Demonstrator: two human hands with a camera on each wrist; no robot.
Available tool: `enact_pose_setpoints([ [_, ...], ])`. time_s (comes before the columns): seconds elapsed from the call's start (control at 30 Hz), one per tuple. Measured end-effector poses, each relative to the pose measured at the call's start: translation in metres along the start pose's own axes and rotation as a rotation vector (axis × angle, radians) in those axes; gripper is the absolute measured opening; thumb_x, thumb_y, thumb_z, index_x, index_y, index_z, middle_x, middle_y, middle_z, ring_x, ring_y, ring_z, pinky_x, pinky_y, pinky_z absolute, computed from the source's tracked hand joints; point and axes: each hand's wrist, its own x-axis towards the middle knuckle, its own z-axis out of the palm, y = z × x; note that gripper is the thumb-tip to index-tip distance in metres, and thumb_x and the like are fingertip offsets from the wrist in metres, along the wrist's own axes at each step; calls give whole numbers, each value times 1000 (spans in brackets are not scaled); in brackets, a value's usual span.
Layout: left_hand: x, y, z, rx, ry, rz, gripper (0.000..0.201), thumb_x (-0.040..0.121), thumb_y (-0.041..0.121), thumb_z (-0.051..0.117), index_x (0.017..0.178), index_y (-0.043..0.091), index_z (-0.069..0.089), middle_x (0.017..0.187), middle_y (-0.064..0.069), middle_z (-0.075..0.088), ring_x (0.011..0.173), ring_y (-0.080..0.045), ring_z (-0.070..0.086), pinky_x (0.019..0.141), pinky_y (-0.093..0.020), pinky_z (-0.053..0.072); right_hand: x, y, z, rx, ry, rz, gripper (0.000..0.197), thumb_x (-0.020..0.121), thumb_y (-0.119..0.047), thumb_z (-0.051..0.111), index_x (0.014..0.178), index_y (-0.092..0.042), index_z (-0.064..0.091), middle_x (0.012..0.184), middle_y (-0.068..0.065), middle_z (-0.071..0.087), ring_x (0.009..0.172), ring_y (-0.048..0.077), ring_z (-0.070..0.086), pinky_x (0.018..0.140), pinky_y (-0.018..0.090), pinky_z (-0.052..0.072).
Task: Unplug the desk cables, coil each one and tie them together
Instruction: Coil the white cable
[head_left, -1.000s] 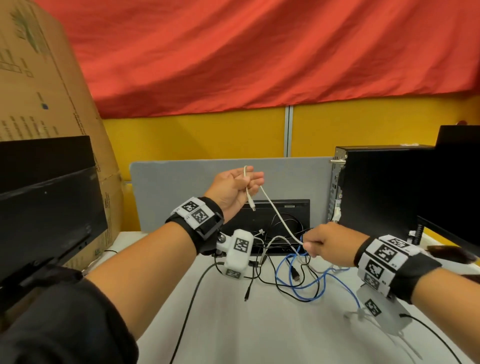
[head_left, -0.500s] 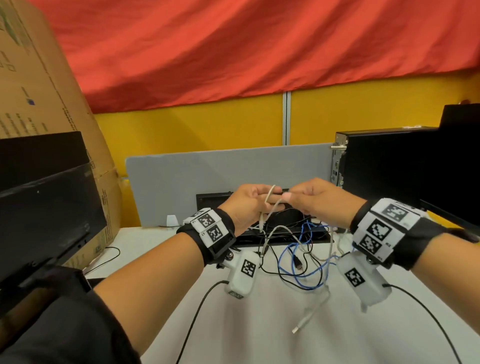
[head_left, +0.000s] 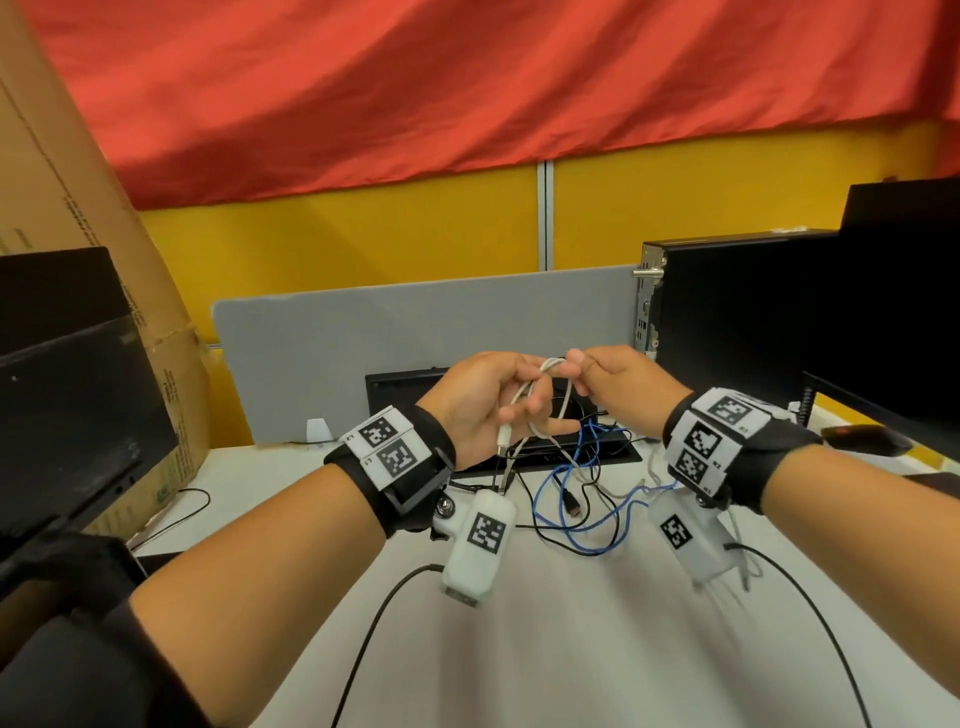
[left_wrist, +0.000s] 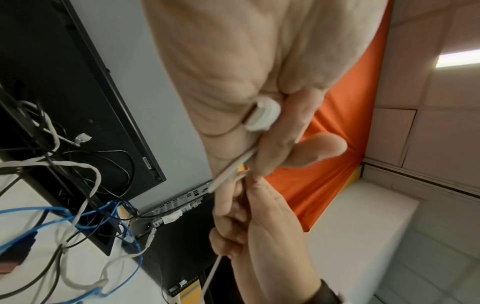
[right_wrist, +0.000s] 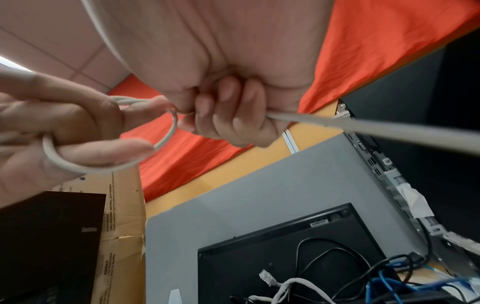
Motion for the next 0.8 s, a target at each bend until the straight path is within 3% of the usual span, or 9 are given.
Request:
enact_pose_setpoints([
  [0.13, -1, -3, 1, -91, 45, 100, 34, 101, 5, 32, 125, -17, 44, 55, -9, 54, 39, -10, 43, 101, -54, 46, -5, 6, 5, -72, -91, 29, 42, 103, -34, 34, 69, -18, 52, 60, -1, 46, 54, 14, 41, 54, 28, 34],
  [0.2, 0, 0, 2, -106, 62, 175, 30, 104, 8, 32, 125, -12, 41, 79, -15, 69, 49, -15, 61, 99, -53, 47, -9, 9, 9, -126, -176, 52, 39, 103, -32, 35, 71, -19, 52, 62, -2, 47, 54, 13, 41, 54, 26, 34],
  [0.27, 2, 2, 1, -111, 81, 220, 32, 105, 11, 31, 132, -6, 34, 109, -19, 70, 76, -24, 73, 98, -50, 48, -13, 9, 13, -193, -241, 59, 39, 103, -33, 35, 71, -20, 53, 64, -4, 49, 56, 10, 43, 55, 24, 34],
  [0.37, 4, 4, -2, -99, 134, 275, 34, 104, 8, 34, 136, -4, 29, 127, -20, 61, 105, -35, 67, 96, -50, 49, -18, 5, 19, -225, -331, 41, 39, 103, -35, 36, 70, -23, 53, 66, -5, 49, 59, 9, 45, 57, 22, 35],
  [0.47, 4, 1, -7, -38, 224, 286, 43, 103, 6, 39, 142, -3, 26, 137, -18, 55, 116, -38, 60, 96, -50, 49, -22, -4, 19, -228, -388, 6, 39, 102, -38, 38, 70, -24, 55, 65, -5, 49, 59, 9, 46, 58, 21, 37],
  [0.57, 4, -2, -9, 99, 287, 270, 47, 103, 7, 38, 148, 1, 22, 137, -11, 57, 117, -30, 61, 104, -52, 42, -25, -16, 18, -267, -449, -34, 39, 101, -39, 41, 69, -24, 58, 66, -3, 50, 61, 11, 46, 60, 24, 40],
  [0.63, 3, -4, -8, 210, 298, 246, 47, 104, 8, 36, 149, 4, 21, 133, -8, 60, 115, -25, 63, 108, -52, 38, -27, -24, 15, -269, -456, -62, 39, 100, -37, 43, 67, -24, 59, 61, -4, 50, 55, 7, 46, 56, 17, 38],
  [0.73, 0, -5, -4, 333, 265, 190, 44, 104, 3, 33, 147, 4, 27, 125, -13, 64, 95, -19, 71, 96, -37, 47, -27, -35, 4, -223, -406, -112, 36, 99, -29, 47, 66, -23, 60, 49, -21, 53, 44, -3, 47, 46, 8, 35],
  [0.8, -4, -6, -1, 401, 205, 147, 35, 102, -2, 35, 135, 2, 45, 115, -21, 67, 77, -14, 71, 86, -33, 47, -24, -38, -5, -206, -354, -123, 33, 97, -28, 52, 68, -17, 62, 53, -25, 55, 44, 0, 46, 47, 10, 34],
])
